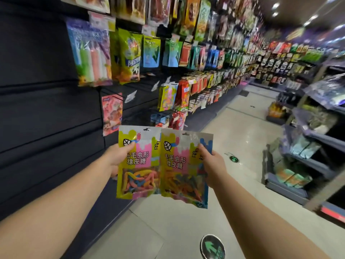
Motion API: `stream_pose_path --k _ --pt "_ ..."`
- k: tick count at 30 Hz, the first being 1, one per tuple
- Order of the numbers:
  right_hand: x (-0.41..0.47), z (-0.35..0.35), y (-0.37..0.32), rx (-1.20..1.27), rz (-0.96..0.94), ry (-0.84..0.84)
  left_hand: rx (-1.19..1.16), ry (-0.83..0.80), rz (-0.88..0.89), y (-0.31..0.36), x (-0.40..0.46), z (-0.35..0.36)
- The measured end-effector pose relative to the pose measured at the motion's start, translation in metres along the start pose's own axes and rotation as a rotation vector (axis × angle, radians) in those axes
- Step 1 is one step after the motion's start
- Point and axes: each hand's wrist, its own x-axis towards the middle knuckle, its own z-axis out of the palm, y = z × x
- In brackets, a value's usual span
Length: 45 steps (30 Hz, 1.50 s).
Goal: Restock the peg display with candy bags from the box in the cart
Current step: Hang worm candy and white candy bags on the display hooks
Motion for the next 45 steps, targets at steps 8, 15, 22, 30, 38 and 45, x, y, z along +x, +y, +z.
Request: stream_pose_path --k 8,15,22,30,38,45 --pt "0.143 0.015 -0.054 -0.146 -0.082 0.001 -0.052 -0.063 0.055 0.050 0.147 0.069" --pt "0.272 -0.001 -0.073 -0.154 -0.072 -0.028 -0.094 -0.116 -0.047 0.046 0.251 0.136" --pt "0.414 -0.038 -0.102 -0.073 0.003 -0.149 -0.215 -0.017 -0.039 0.069 0.330 0.226" --pt "0.557 -0.037 -0.136 -0.142 -0.022 -0.303 -0.239 0.183 -0.017 0.060 0.417 0.260" --pt "0.667 0.045 -0.119 -0.117 0.079 -0.370 -0.299 0.372 -0.154 -0.016 0.538 0.168" --pt "0.750 0.106 -0.133 -0.175 0.082 -0.398 -0.327 0.425 -0.139 0.027 0.572 0.173"
